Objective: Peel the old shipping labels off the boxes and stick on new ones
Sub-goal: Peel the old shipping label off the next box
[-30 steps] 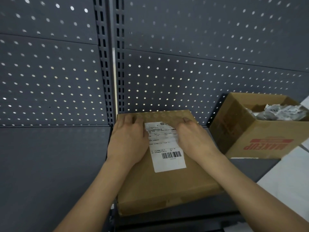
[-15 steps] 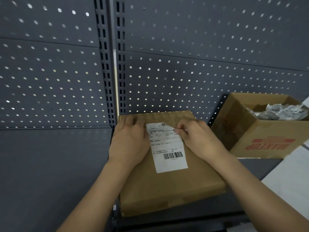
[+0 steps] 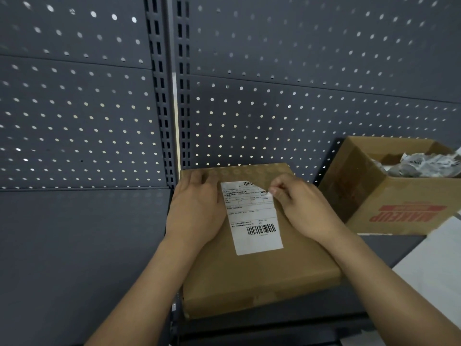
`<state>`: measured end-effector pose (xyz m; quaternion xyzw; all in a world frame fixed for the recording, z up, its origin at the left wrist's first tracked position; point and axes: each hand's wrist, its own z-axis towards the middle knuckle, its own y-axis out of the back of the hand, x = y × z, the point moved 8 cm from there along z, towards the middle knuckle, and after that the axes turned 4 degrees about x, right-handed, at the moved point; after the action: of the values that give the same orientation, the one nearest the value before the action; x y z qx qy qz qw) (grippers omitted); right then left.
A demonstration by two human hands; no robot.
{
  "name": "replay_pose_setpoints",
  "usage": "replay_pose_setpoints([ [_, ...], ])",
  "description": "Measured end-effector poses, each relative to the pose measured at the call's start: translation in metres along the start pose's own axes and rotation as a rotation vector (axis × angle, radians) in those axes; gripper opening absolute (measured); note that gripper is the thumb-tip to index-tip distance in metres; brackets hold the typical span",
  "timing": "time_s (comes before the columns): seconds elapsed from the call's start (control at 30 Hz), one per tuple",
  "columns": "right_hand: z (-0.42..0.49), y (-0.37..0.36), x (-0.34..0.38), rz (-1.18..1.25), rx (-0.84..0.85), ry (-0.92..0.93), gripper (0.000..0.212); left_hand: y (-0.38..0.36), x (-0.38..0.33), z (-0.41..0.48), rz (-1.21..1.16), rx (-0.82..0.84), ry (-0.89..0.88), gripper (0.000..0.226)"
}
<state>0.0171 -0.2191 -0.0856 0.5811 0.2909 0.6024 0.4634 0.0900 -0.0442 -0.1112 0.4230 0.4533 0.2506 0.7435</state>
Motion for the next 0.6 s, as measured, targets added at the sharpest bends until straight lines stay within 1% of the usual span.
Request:
replay_pose_setpoints([
  [0.07, -0.001, 0.005, -0.005, 0.089, -0.017, -0.030, 0.019, 0.000, 0.001, -0.001, 0.000, 0.008, 0.004, 0.047],
  [0.13, -0.002, 0.007, -0.008, 0.094, -0.008, -0.038, 0.027, 0.000, 0.001, -0.001, -0.001, 0.013, 0.010, 0.042],
  [0.17, -0.003, 0.007, -0.008, 0.071, -0.001, -0.021, 0.026, -0.001, 0.001, 0.000, -0.001, 0.015, 0.012, 0.042],
  [0.23, -0.002, 0.003, -0.004, 0.046, 0.015, 0.016, 0.018, -0.002, 0.001, 0.000, 0.005, 0.022, 0.019, 0.042],
  [0.33, -0.001, 0.001, -0.003, 0.076, -0.006, 0.026, 0.006, -0.003, 0.002, 0.001, 0.014, 0.021, 0.021, 0.041],
  [0.47, -0.006, 0.004, 0.000, 0.082, -0.083, 0.062, 0.012, -0.003, 0.001, 0.002, 0.021, 0.020, 0.019, 0.039],
  [0.6, -0.014, 0.006, 0.006, 0.152, -0.055, 0.094, 0.012, -0.002, 0.001, 0.002, 0.020, 0.018, 0.017, 0.040],
])
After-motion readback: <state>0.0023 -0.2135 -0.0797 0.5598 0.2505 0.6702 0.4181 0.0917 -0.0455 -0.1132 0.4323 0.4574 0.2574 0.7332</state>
